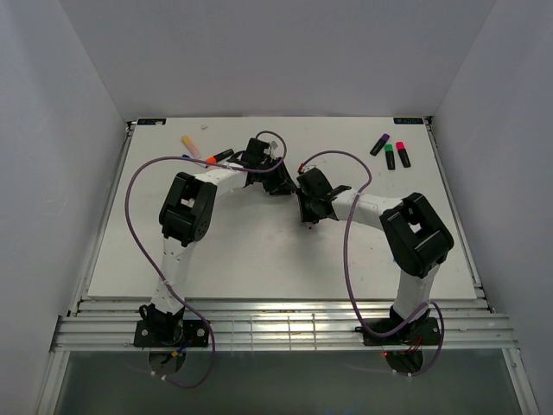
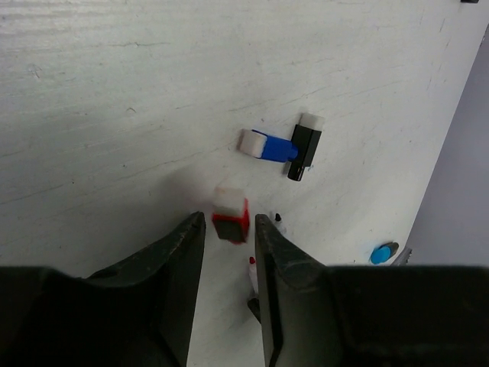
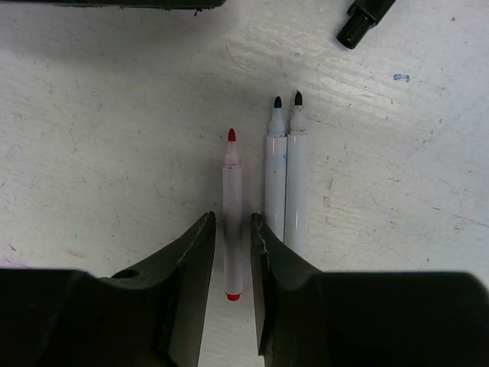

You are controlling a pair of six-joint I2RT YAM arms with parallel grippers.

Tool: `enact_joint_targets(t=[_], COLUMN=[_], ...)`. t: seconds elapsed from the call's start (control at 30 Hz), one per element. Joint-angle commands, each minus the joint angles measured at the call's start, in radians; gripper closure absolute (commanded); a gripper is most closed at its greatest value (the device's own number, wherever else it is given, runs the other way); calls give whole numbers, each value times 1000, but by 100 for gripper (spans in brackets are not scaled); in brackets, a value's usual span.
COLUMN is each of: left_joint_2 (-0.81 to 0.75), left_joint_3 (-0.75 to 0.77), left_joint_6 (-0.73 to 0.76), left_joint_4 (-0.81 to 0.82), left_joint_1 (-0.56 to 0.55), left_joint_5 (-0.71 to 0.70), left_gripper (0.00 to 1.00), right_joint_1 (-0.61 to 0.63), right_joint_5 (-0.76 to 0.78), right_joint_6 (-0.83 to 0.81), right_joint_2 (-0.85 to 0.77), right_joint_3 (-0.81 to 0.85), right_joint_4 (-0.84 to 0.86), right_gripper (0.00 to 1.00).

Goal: Open the pen caps

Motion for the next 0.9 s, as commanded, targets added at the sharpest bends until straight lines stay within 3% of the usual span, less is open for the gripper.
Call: enact_joint_targets(t=[0.0, 0.3, 0.63, 0.73, 0.87], left_joint_2=[7, -21, -142, -208, -295], left_joint_3=[7, -10, -113, -165, -252], left_joint_6=[25, 48, 60, 57, 25], left_joint_4=[-22, -23, 4, 29, 97], left_joint_1=[-5, -1, 16, 16, 16], left_joint_5=[5, -1, -10, -5, 25], left_gripper=[53, 45, 42, 42, 41], right_joint_1=[-4, -4, -16, -62, -236], right_joint_5=[-1, -14, 47, 128, 182], right_joint_6=[0, 5, 35, 46, 74], right_joint_2=[13, -11, -310, -377, -447], right_joint_3=[37, 65, 31, 40, 8], right_joint_4=[7, -7, -54, -158, -307], right_gripper=[68, 64, 61, 59, 58])
